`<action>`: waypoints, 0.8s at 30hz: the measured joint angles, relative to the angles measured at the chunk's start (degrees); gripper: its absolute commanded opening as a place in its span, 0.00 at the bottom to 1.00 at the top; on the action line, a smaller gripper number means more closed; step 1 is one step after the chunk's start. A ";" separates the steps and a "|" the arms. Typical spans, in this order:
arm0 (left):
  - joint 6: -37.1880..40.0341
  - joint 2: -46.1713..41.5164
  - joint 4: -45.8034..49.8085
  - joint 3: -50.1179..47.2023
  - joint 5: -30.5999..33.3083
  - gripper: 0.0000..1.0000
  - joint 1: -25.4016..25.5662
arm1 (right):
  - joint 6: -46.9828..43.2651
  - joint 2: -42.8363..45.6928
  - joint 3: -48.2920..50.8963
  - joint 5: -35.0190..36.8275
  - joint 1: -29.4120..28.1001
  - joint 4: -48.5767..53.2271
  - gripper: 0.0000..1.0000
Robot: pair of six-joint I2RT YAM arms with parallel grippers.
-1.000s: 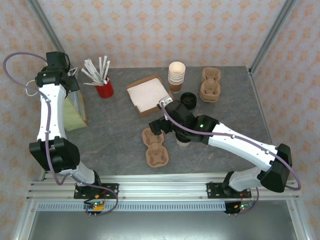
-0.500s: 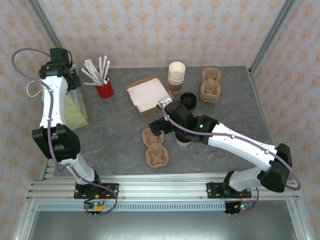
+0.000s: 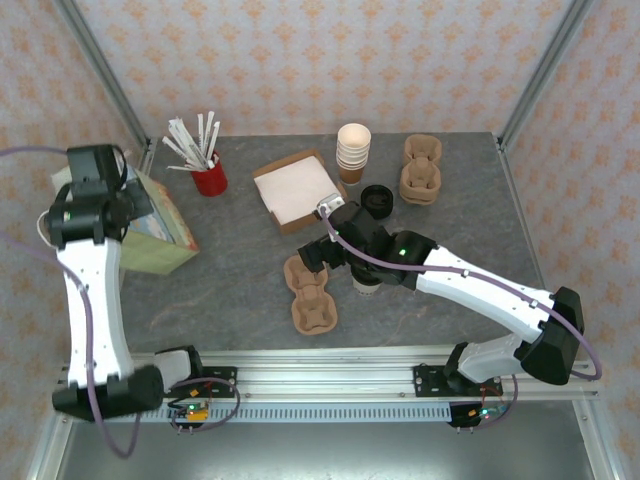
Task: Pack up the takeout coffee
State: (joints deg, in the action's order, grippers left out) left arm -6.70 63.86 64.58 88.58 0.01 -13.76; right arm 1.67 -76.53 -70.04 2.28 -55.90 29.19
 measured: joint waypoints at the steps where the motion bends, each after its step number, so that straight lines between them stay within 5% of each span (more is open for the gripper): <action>1: -0.15 -2.29 0.44 -0.81 -0.63 0.00 1.66 | 0.02 0.00 -0.15 0.00 0.11 0.24 0.99; 12: -0.76 -11.21 2.78 -9.22 -10.12 0.00 15.32 | 1.27 1.27 -2.51 -1.03 7.56 3.39 0.99; 24: -0.22 -7.89 2.36 -14.10 -9.42 0.00 33.66 | 1.25 1.51 -4.07 0.26 10.21 6.12 0.99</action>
State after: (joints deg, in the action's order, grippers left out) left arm -6.92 55.96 66.94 74.48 -9.41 19.90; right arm 2.92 -75.02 -74.11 2.55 -45.69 35.31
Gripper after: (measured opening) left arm 0.053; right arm 0.994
